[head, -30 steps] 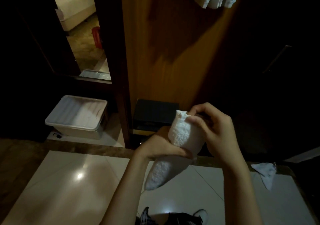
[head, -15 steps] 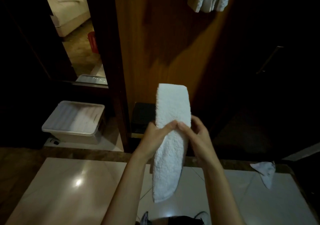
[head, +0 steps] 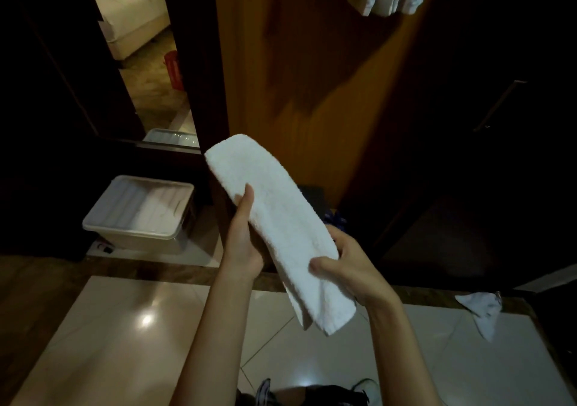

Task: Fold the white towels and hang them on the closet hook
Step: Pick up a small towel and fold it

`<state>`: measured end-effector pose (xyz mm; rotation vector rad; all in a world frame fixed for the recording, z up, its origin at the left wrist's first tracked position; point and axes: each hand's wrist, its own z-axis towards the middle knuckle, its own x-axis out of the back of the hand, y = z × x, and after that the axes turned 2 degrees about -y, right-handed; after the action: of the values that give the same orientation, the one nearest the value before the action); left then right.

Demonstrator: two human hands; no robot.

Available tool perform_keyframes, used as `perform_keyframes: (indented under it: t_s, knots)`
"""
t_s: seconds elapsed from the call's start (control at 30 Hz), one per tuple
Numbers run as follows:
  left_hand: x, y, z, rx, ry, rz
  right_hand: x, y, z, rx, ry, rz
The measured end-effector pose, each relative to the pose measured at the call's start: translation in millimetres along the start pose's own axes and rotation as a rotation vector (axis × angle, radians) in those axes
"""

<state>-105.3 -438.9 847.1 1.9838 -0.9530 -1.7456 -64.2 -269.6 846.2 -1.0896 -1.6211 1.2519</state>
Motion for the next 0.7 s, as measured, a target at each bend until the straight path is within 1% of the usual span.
perform_keyframes:
  t_s: [0.07,0.1,0.17,0.23,0.33,0.43,0.57,0.63,0.7]
  knots:
    - [2,-7,-4,0.070,-0.140,0.027,4,-3,-1,0.007,0.005,0.069]
    - [3,-11,-6,0.104,-0.178,0.033,6,-4,-2,0.001,0.007,0.077]
    - [0,-18,-6,0.151,-0.188,0.054,10,-6,-2,-0.028,0.031,0.060]
    - [-8,-22,-5,0.207,-0.141,0.063,11,-5,0,-0.066,0.092,0.031]
    - [-15,-27,-1,0.265,-0.061,-0.018,12,-1,1,-0.125,0.148,0.010]
    - [-13,-29,4,0.190,0.118,-0.049,15,3,-2,-0.165,0.134,0.016]
    - [-11,-27,6,0.093,0.232,-0.140,12,5,-1,-0.123,0.160,0.198]
    - [-9,-27,7,0.029,0.305,-0.156,6,4,2,-0.091,0.150,0.245]
    - [-8,-28,7,-0.038,0.340,-0.171,0,4,5,-0.067,0.135,0.277]
